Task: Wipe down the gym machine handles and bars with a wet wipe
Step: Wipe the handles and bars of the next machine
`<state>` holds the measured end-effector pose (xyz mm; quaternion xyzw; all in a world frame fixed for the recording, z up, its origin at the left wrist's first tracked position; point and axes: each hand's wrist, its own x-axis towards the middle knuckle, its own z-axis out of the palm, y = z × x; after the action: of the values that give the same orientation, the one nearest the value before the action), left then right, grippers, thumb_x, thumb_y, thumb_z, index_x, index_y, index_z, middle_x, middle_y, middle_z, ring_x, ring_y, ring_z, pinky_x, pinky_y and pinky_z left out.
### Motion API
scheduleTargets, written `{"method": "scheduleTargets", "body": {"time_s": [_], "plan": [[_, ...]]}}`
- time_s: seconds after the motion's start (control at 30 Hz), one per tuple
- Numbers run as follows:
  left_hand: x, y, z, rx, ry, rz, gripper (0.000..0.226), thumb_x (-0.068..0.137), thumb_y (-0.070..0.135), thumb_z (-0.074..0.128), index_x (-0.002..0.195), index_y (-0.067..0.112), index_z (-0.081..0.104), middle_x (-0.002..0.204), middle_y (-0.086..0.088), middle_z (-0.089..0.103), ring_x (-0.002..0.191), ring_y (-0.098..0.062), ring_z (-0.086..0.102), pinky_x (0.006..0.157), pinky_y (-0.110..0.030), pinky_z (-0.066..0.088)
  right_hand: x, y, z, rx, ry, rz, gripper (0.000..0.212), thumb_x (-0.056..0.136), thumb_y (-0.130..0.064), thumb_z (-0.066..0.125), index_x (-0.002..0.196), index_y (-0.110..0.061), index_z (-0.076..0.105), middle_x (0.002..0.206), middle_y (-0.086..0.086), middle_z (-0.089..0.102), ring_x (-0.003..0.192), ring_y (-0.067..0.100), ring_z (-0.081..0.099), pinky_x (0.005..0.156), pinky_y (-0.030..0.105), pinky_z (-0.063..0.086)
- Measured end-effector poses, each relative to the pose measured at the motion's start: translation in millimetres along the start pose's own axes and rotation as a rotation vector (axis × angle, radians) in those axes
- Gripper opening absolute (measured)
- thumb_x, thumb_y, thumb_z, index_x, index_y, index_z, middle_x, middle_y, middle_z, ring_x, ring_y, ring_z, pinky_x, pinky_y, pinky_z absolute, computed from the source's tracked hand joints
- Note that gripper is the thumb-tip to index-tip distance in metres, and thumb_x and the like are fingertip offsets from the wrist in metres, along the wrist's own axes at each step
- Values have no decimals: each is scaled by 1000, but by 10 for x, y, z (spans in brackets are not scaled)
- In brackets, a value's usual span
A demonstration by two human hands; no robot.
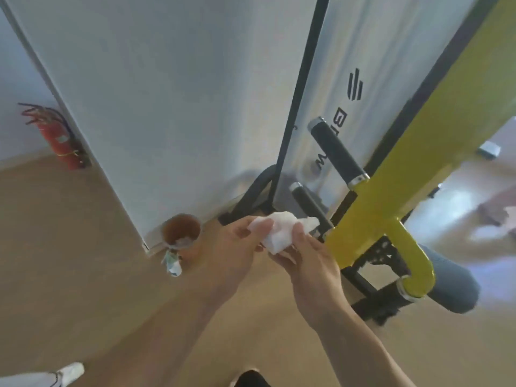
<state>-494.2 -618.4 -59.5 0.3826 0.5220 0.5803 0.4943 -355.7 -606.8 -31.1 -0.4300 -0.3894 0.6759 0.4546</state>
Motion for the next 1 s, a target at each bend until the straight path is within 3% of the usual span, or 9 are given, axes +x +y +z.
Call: {"method": "scheduleTargets", "body": {"time_s": [0.13,0.27,0.4,0.5,0.67,0.73,0.8,0.9,1.0], "plan": [[482,264,42,-8,-27,81,10,93,27,68,90,24,77,82,4,76,74,-8,69,66,-22,53,201,-245,154,142,170,-63,34,102,-30,52,117,-5,71,112,15,74,106,32,70,88,44,57],[872,659,158,38,-78,166,6,88,21,74,88,18,78,69,9,73,58,-3,65,53,-12,48,287,-470,400,79,304,-322,34,90,-40,64,107,-13,77,101,7,76,95,25,72,79,32,57],[1226,1038,293,211,-60,340,12,82,36,78,94,32,76,83,18,75,75,-3,70,66,-8,49,369,-747,547,-47,434,-924,24,95,-14,65,116,-22,74,109,-1,76,101,15,70,84,21,54],[1463,1145,338,252,-24,372,16,85,38,75,100,36,72,87,21,73,83,-1,69,70,-12,52,513,-908,511,-685,572,-1377,28,104,-12,51,127,-10,66,130,7,67,125,30,60,103,39,48],[1840,1093,288,203,-298,419,17,93,8,67,108,4,74,98,1,76,85,5,70,71,-7,50,910,-862,537,-1454,614,-867,36,91,-8,55,122,6,67,131,22,62,125,38,58,105,55,46],[1939,1055,258,202,-405,463,21,92,-4,64,112,-6,70,104,-15,74,88,1,70,75,-11,53,867,-853,571,-1613,537,-649,58,98,-38,57,142,-1,52,151,16,45,143,30,38,118,47,29],[2069,1023,237,174,-545,481,23,93,-7,62,115,-8,66,110,-20,72,95,-7,70,85,-20,55,873,-896,630,-1668,531,-553,72,101,-62,31,146,-8,46,154,9,43,146,25,33,120,44,27],[2218,1043,229,98,-693,402,19,96,5,61,114,4,68,110,-9,73,102,-14,69,91,-26,54,960,-1101,698,-1499,671,-475,50,102,-45,38,131,-11,61,125,5,66,118,29,60,93,39,49],[2323,1061,258,143,-785,443,17,98,16,61,109,25,70,110,6,73,107,-15,68,94,-30,53,1100,-1260,754,-1699,745,-326,35,99,-37,56,130,-21,63,111,0,71,96,22,67,71,29,45]]}}
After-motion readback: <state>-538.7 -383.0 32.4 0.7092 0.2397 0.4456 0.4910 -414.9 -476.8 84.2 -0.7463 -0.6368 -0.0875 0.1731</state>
